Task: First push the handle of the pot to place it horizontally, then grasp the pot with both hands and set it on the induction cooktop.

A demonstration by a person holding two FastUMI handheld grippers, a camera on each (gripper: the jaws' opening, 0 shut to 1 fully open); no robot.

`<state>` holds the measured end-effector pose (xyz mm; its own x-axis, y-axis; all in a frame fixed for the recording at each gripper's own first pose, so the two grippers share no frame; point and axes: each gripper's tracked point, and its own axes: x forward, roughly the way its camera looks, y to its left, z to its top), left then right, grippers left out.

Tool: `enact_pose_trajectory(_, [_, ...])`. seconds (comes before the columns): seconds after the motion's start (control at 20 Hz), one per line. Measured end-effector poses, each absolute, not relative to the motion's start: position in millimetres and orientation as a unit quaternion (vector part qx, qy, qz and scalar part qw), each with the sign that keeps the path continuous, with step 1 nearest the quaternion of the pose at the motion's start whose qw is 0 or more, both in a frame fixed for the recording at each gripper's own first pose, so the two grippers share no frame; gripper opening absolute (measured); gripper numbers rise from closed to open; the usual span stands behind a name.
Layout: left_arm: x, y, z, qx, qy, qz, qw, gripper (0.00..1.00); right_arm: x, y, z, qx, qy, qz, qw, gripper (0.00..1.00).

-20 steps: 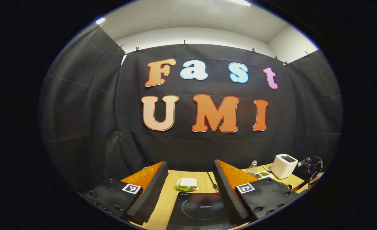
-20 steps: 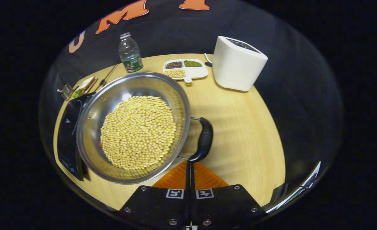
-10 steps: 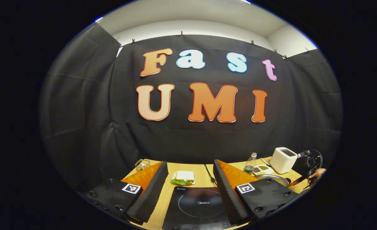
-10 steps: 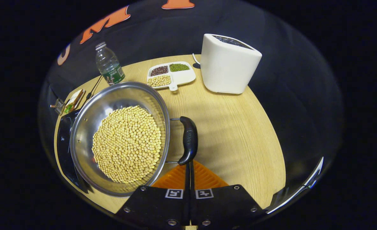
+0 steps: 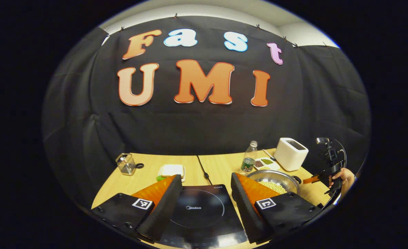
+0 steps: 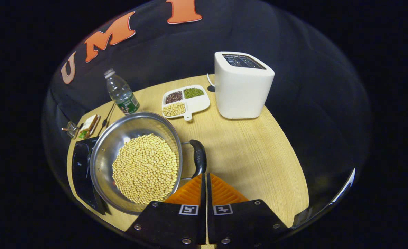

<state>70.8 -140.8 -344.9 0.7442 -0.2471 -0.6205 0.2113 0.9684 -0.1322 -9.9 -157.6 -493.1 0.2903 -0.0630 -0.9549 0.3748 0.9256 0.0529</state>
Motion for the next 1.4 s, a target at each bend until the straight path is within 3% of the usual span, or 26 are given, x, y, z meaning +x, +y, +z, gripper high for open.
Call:
enact_pose_trajectory(0.15, [64.7,-183.5,-382.7,-0.026,0.385,-0.154,0.910,0.93,-3.5,-141.4,-477.3,0.160,0.561,-0.105,0.805,0.16])
enact_pose_trajectory(0.2, [60.4,-198.5,-397.9,-0.027,0.404,-0.164,0.900,0.94,-0.7,-137.2,-475.0,0.164,0.556,-0.096,0.809,0.27])
enact_pose_trajectory(0.25, [58.3,-212.8,-412.5,-0.028,0.423,-0.173,0.889,0.94,0.3,-137.2,-473.0,0.167,0.555,-0.091,0.810,0.31])
enact_pose_trajectory(0.3, [55.5,-224.1,-425.4,-0.029,0.441,-0.179,0.879,0.94,1.8,-136.7,-472.5,0.168,0.554,-0.088,0.811,0.47])
enact_pose_trajectory(0.35, [53.0,-233.7,-435.6,-0.032,0.456,-0.183,0.871,0.94,3.7,-136.9,-472.4,0.170,0.552,-0.087,0.812,0.48])
enact_pose_trajectory(0.5, [51.9,-254.6,-471.1,-0.051,0.493,-0.187,0.848,0.94,6.0,-141.1,-474.3,0.173,0.548,-0.088,0.813,0.67])
enact_pose_trajectory(0.55, [51.5,-259.1,-481.4,-0.059,0.507,-0.186,0.840,0.94,7.2,-143.1,-475.0,0.174,0.547,-0.089,0.814,0.65])
enact_pose_trajectory(0.6, [52.5,-260.6,-490.7,-0.065,0.519,-0.182,0.832,0.94,7.0,-146.0,-474.6,0.175,0.548,-0.090,0.813,0.76])
enact_pose_trajectory(0.9, [57.0,-282.7,-546.6,-0.090,0.571,-0.172,0.798,0.93,16.4,-147.0,-484.8,0.163,0.549,-0.085,0.816,0.85])
enact_pose_trajectory(1.1, [65.8,-283.5,-574.2,-0.059,0.577,-0.164,0.798,0.92,20.2,-146.8,-496.1,0.134,0.560,-0.079,0.814,0.87])
enact_pose_trajectory(1.4, [70.4,-292.4,-592.6,-0.041,0.580,-0.162,0.797,0.96,24.2,-140.8,-510.7,0.140,0.572,-0.073,0.805,0.88])
